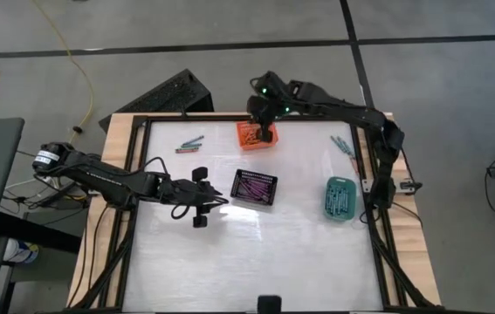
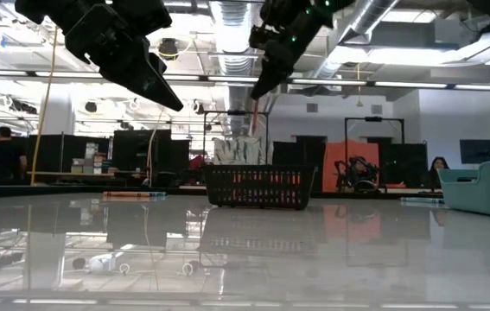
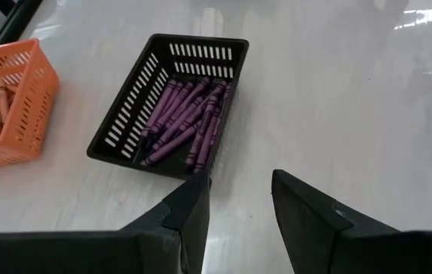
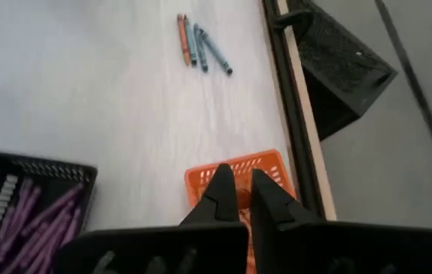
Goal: Sort crayons
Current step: Put the orange crayon into the orange bin
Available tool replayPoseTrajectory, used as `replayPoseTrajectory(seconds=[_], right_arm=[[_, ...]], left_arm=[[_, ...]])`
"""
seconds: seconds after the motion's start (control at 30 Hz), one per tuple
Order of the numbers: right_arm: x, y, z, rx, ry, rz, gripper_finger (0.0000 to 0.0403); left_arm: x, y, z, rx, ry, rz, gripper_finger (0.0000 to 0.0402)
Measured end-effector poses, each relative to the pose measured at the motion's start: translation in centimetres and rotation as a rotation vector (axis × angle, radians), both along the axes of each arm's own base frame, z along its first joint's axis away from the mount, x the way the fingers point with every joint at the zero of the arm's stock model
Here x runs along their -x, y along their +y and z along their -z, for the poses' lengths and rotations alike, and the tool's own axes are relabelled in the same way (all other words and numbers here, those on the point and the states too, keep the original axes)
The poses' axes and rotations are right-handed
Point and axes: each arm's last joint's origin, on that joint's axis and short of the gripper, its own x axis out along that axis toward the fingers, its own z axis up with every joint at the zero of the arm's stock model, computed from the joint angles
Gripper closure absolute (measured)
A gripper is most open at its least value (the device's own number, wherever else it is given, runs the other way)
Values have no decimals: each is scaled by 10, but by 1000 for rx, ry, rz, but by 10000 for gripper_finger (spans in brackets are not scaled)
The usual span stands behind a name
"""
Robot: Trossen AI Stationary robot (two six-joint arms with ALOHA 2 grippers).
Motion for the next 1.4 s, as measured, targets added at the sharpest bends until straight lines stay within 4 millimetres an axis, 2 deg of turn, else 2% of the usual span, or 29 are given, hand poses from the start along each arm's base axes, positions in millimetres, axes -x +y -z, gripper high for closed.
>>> replayPoseTrajectory(seconds=[0.13,0.3,0.57,0.7,0.8,0.9,1.03,1.13,1.23,1.4], right_arm=[[8,-21,13,-77,-56,24,395],[13,-40,41,-112,-125,49,395],[26,-61,78,-168,-224,95,395],[36,-66,96,-205,-217,135,391],[43,-67,110,-254,-198,134,366],[49,-67,120,-289,-170,158,315],[55,-68,123,-322,-137,183,233],[57,-65,120,-334,-118,190,188],[59,-64,112,-318,-138,180,171],[66,-59,90,-250,-159,187,177]], left_arm=[[0,0,0,0,0,0,270],[0,0,0,1,0,-1,270],[0,0,0,12,-2,-9,270],[0,0,-1,21,-9,-13,270],[0,0,-1,23,-10,-15,270],[0,0,-1,29,-12,-18,270],[0,0,-1,38,-13,-24,270],[0,0,-1,47,-14,-27,270],[0,0,-1,50,-15,-29,270],[0,0,-1,49,-15,-30,270]])
